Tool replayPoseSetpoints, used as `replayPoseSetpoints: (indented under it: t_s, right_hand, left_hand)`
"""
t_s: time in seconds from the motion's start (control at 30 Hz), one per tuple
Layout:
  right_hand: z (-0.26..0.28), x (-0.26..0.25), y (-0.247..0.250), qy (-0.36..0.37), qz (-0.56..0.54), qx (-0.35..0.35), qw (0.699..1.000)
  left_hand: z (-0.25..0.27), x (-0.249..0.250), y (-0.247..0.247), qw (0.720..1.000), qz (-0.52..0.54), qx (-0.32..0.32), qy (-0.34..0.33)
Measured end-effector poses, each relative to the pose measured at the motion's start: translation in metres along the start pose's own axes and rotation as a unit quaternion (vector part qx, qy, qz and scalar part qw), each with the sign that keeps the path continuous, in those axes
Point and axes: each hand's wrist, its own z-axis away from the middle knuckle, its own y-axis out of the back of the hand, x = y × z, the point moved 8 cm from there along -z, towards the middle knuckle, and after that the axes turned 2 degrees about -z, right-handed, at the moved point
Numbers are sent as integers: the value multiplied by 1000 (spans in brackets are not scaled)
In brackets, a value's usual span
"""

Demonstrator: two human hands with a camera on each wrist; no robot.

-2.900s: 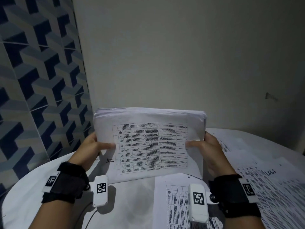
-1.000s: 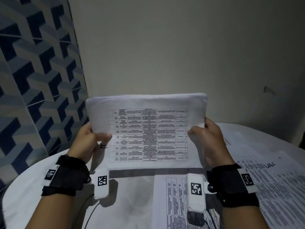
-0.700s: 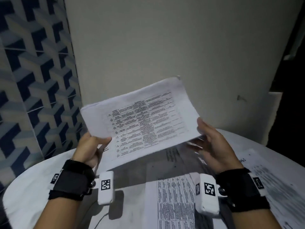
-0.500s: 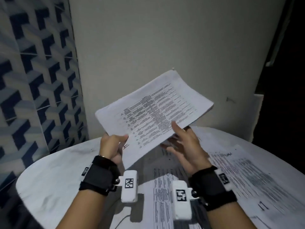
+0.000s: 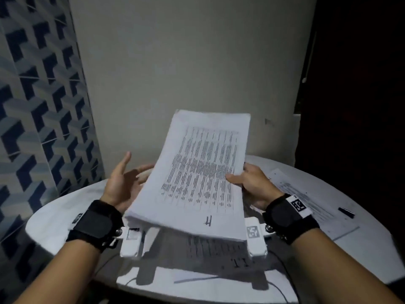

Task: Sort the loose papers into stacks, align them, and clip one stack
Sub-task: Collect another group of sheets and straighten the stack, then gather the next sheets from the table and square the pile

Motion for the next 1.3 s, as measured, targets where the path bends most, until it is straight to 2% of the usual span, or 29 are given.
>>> replayPoseSetpoints:
  t_s: [0.03, 0.1, 0.17, 0.23, 0.37, 0.43, 0.47, 0.5, 0.53, 0.6, 0.63, 0.67, 0.7, 0.8, 0.9, 1.03, 1.13, 1.2, 1.23, 1.3]
  right_hand:
    - [5, 7, -2, -21, 30, -20, 999]
    - [13, 19, -3, -47, 79, -44, 995]
    - [17, 26, -3, -61, 85, -51, 993]
    - [15, 28, 0, -58, 79, -52, 994]
    - [3, 24, 17, -60, 61, -53, 995]
    - [-8, 22, 48, -72, 82, -2, 994]
    - [-14, 21, 70, -70, 136, 38, 987]
    - [-20, 18, 94, -64, 230, 82, 968]
    - [-26, 18, 121, -66, 349, 118, 927]
    - [-32, 26, 173, -141, 537, 153, 817]
    - [-34, 33, 198, -184, 580, 168, 775]
    - [-36, 40, 224, -221, 595, 181, 751]
    - [-36, 47, 242, -252, 593, 186, 742]
    - [-35, 64, 268, -305, 533, 174, 770]
    - [-35, 63, 260, -313, 534, 145, 772]
    - [-40, 63, 234, -345, 474, 126, 800]
    - [-53, 71, 219, -333, 483, 115, 802]
    - [-62, 80, 208, -312, 470, 104, 819]
    - [-63, 80, 201, -315, 463, 101, 822]
    - [-67, 75, 196, -318, 496, 105, 801]
  left_hand:
    - [5, -9, -8, 998, -53, -23, 28]
    - [13, -23, -25, 985, -148, -81, 41]
    - [19, -34, -36, 971, -218, -98, 23]
    - [17, -35, -37, 963, -257, -81, -21]
    - [-4, -37, -29, 970, -238, -40, -43]
    - [-16, -35, -25, 977, -206, -9, -49]
    - [-22, -33, -23, 981, -186, 6, -51]
    - [-28, -31, -22, 985, -164, 18, -54]
    - [-34, -30, -22, 988, -143, 31, -58]
    - [-48, -30, -19, 990, -111, 58, -69]
    - [-55, -30, -17, 989, -102, 72, -73]
    - [-61, -31, -16, 989, -91, 84, -76]
    - [-69, -32, -12, 989, -81, 97, -77]
    - [-88, -38, 2, 988, -47, 127, -80]
    - [-101, -54, 18, 987, -12, 141, -76]
    - [-113, -69, 28, 989, 12, 136, -57]
    - [-115, -68, 33, 988, 17, 139, -61]
    - [-115, -68, 34, 988, 29, 139, -67]
    - [-114, -68, 33, 987, 32, 139, -70]
    - [-114, -68, 31, 987, 31, 136, -78]
